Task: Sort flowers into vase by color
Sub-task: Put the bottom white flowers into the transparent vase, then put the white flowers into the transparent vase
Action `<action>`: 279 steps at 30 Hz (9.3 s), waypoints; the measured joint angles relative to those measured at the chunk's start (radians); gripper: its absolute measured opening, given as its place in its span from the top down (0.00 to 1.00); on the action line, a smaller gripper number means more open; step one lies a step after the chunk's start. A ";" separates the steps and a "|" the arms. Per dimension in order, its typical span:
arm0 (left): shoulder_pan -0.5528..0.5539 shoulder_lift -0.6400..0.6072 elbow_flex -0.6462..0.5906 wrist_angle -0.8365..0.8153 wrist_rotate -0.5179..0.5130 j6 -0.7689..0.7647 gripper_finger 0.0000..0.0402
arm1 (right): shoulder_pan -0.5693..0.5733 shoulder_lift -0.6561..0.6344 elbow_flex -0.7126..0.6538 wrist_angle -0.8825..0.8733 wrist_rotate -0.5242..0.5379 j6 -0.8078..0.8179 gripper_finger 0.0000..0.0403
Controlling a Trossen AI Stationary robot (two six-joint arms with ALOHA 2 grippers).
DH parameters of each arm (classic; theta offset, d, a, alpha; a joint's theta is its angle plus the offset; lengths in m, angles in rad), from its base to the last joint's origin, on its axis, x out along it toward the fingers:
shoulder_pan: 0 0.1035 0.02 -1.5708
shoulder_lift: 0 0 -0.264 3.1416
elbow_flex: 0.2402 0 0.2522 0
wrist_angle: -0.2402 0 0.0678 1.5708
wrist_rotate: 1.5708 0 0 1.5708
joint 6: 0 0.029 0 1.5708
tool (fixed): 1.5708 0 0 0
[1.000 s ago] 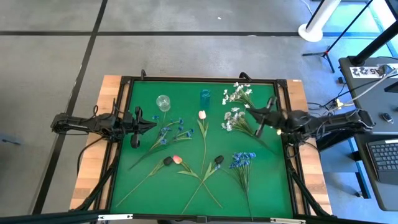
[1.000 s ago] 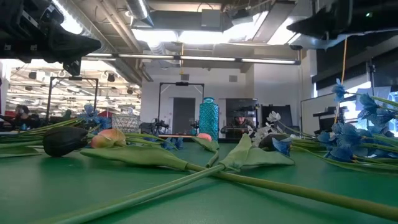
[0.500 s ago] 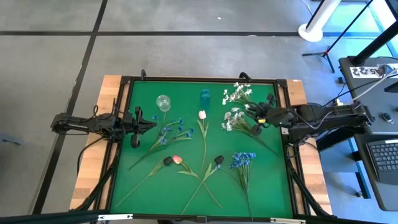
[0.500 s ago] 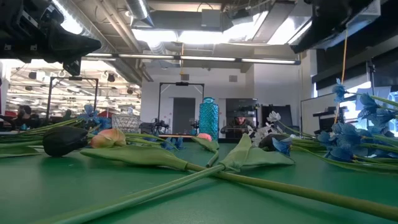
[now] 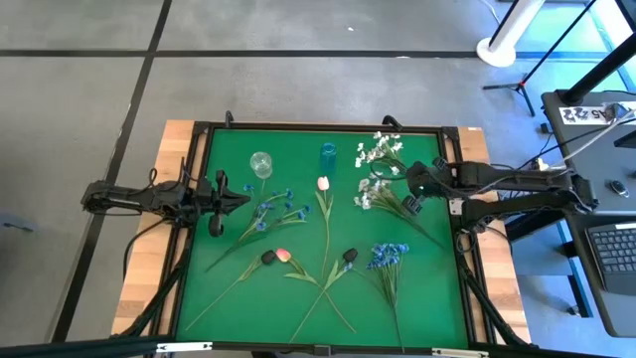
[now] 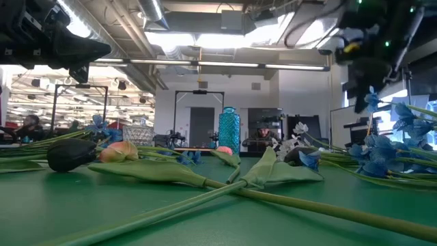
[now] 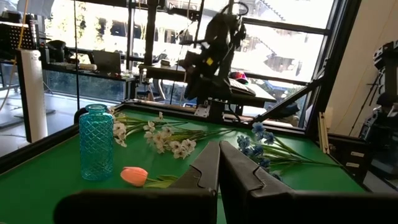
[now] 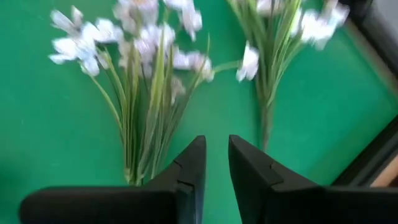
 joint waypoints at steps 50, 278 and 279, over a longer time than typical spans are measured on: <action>0.000 0.000 0.000 0.000 0.000 0.000 1.00 | -0.086 0.203 -0.136 0.241 -0.333 0.026 0.42; 0.023 0.941 0.725 -1.073 -0.472 -0.919 0.41 | 0.103 -0.027 0.087 0.726 0.109 -0.486 0.48; 0.007 0.941 0.725 -1.100 -0.467 -0.961 0.41 | 0.103 -0.024 0.087 0.687 0.142 -0.466 0.48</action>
